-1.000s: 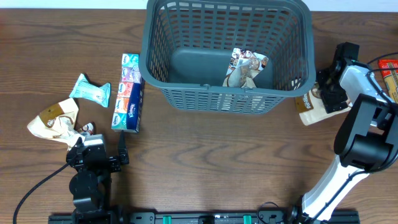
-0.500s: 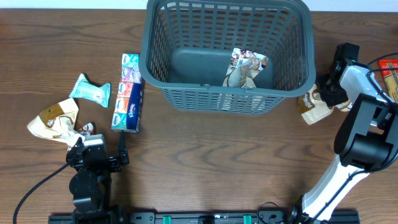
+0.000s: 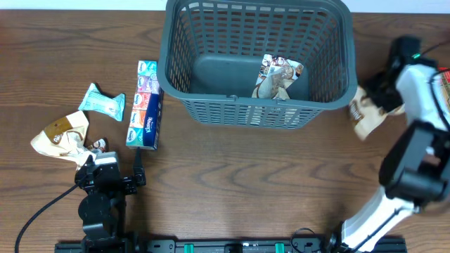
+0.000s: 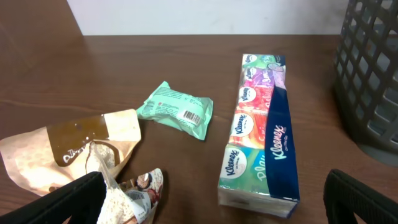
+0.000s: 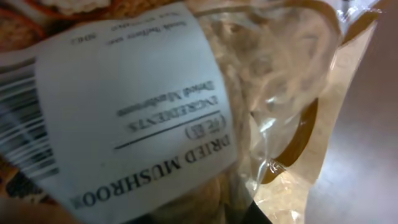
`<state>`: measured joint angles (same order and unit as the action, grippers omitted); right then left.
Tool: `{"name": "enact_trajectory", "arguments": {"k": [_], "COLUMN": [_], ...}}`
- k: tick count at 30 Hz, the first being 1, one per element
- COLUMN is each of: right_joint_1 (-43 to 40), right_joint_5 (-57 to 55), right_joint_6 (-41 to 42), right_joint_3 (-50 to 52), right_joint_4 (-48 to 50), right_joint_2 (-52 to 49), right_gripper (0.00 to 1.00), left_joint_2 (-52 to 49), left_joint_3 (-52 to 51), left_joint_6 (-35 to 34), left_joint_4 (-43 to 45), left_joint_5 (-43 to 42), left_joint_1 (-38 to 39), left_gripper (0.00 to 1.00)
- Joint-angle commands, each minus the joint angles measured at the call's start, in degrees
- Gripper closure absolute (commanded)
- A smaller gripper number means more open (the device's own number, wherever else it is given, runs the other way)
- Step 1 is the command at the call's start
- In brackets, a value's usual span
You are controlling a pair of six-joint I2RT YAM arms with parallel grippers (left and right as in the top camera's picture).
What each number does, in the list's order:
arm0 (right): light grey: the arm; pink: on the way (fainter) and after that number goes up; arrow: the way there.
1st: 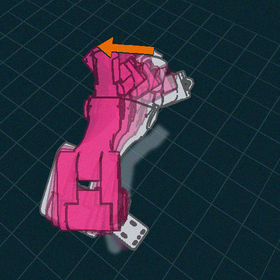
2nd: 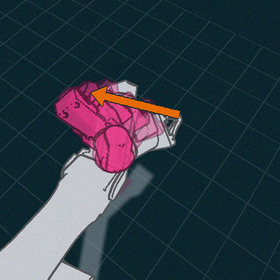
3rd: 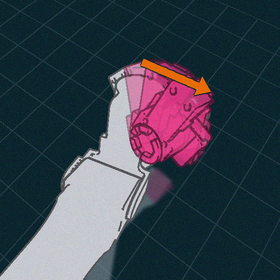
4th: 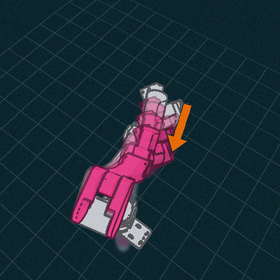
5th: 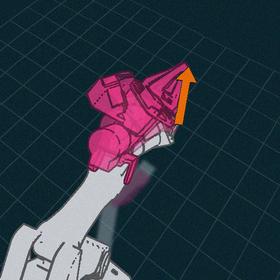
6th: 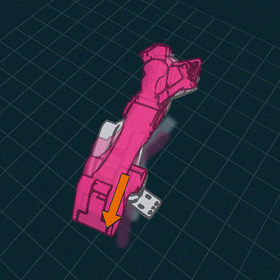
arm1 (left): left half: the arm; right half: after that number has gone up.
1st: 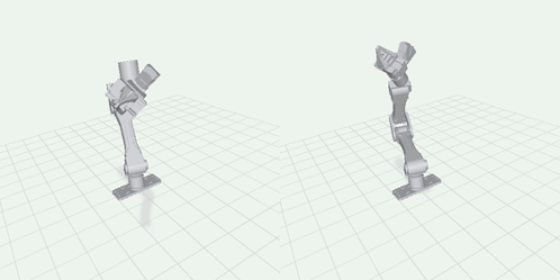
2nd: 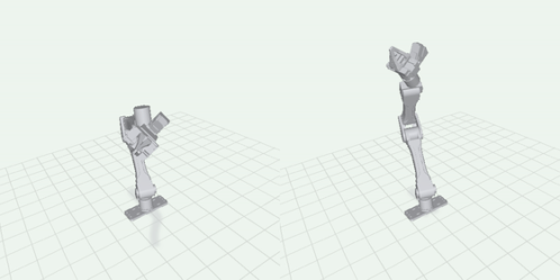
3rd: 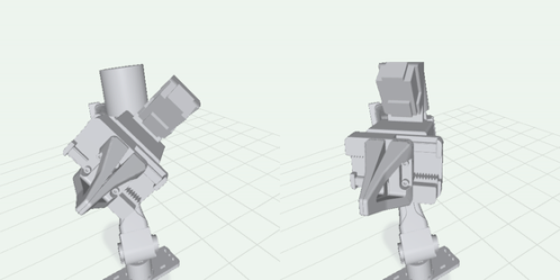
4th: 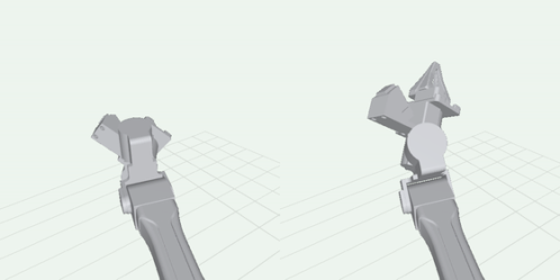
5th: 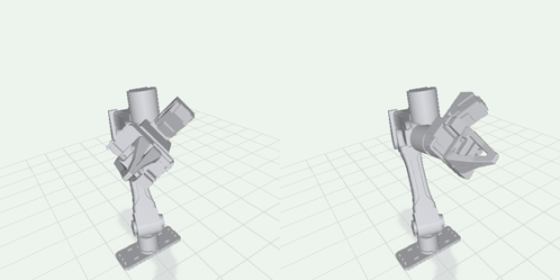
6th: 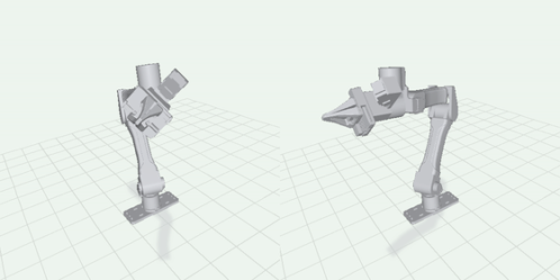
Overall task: Pack container
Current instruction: 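Grasp the second dried-mushroom pouch with the right gripper, then lift the pouch and carry it over the basket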
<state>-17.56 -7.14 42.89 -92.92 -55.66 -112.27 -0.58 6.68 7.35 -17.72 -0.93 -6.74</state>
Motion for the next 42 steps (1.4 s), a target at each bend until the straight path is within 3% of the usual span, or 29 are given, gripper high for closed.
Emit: {"name": "enact_trajectory", "arguments": {"k": [1,5,10,15,20,23,32,42], "right_joint_1": [-0.2,-0.2,2.5,11.8,22.6,26.5,30.0,33.4], "right_joint_5": [2.8,11.1,30.1,32.7,31.8,25.1,24.0,18.6], "right_joint_6": [-10.5,-15.8,-19.4,-18.9,-25.5,-26.3,-27.6,-30.0], "right_joint_3": [-8.1,-13.7,-18.4,-18.8,-18.7,-18.7,-18.7,-18.7], "right_joint_4": [-2.9,-2.8,2.6,6.8,8.7,7.3,2.8,-2.7], "right_joint_2": [14.8,26.4,35.6,38.2,33.1,27.6,10.8,0.4], "right_gripper": [0.99,0.99,0.99,0.99,0.99,0.99,0.99,0.99], "left_joint_2": [0.3,0.3,0.3,0.3,0.3,0.3,0.3,0.3], "left_joint_3": [-0.9,-0.9,-0.9,-0.9,-0.9,-0.9,-0.9,-0.9], "left_joint_6": [0.1,0.1,0.1,0.1,0.1,0.1,0.1,0.1], "left_joint_4": [-1.2,-1.2,-1.2,-1.2,-1.2,-1.2,-1.2,-1.2], "left_joint_5": [-0.4,-0.4,-0.4,-0.4,-0.4,-0.4,-0.4,-0.4], "left_joint_1": [-0.3,-0.3,-0.3,-0.3,-0.3,-0.3,-0.3,-0.3], "left_gripper": [0.01,0.01,0.01,0.01,0.01,0.01,0.01,0.01]}}
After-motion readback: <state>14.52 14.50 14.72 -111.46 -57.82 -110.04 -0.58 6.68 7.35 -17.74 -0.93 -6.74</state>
